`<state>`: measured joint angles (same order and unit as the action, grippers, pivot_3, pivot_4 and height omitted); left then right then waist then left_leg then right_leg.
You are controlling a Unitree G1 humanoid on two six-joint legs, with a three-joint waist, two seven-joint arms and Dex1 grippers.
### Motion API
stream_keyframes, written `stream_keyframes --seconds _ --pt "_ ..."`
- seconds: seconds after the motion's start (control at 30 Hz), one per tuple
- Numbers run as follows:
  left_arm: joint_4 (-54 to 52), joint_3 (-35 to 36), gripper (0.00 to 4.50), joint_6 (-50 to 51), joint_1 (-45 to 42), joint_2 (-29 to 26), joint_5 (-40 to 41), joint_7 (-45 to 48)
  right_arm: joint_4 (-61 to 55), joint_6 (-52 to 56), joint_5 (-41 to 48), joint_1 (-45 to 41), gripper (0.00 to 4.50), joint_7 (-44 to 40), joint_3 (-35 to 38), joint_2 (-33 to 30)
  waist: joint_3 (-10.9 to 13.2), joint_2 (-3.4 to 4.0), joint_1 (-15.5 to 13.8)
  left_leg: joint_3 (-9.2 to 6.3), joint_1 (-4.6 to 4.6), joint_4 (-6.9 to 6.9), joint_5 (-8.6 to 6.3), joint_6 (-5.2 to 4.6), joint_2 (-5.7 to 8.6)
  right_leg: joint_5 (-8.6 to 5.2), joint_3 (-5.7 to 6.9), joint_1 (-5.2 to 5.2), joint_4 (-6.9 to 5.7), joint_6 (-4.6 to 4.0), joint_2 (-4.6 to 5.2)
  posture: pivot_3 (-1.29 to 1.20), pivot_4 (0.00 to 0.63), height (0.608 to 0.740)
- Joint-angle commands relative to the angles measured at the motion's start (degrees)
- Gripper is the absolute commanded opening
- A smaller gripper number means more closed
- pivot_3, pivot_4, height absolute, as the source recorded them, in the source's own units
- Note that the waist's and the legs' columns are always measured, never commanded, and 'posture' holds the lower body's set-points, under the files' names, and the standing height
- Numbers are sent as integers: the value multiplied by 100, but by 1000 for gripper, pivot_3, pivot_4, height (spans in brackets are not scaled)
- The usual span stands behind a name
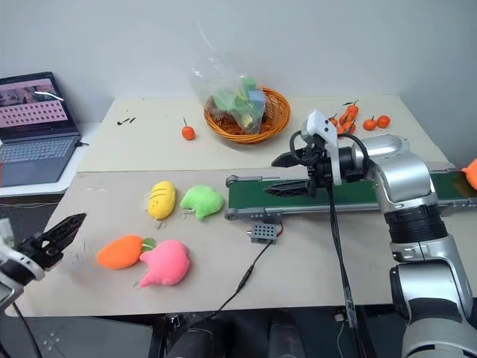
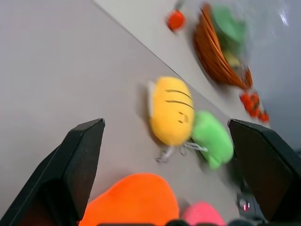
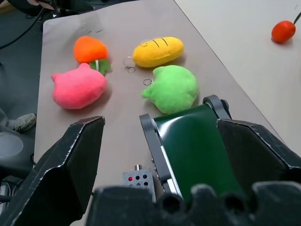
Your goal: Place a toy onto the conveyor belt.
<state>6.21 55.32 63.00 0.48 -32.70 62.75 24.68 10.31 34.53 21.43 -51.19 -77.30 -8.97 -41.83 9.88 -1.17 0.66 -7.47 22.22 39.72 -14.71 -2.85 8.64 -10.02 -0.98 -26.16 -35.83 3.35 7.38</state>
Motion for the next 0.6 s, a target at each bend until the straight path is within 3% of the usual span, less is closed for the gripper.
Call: stream_keyframes --seconds 0.03,0.33,0.6 --pt "-8 355 4472 98 337 315 491 -215 65 -182 -56 -206 4500 -120 32 -12 0 -1 -6 6 -8 0 -20 2 -3 0 0 5 1 0 1 0 150 740" --pt "324 204 4472 231 665 764 1087 -487 107 -142 -100 -309 4500 -237 19 -41 -1 -2 -2 26 -16 0 -36 17 -28 8 -2 3 3 -13 -13 0 150 740" --pt "584 -484 4472 -87 558 962 676 -484 24 -62 -101 -303 4500 -313 42 -232 -15 20 -14 41 -26 0 -46 22 -49 14 -6 5 6 -22 -30 0 150 740"
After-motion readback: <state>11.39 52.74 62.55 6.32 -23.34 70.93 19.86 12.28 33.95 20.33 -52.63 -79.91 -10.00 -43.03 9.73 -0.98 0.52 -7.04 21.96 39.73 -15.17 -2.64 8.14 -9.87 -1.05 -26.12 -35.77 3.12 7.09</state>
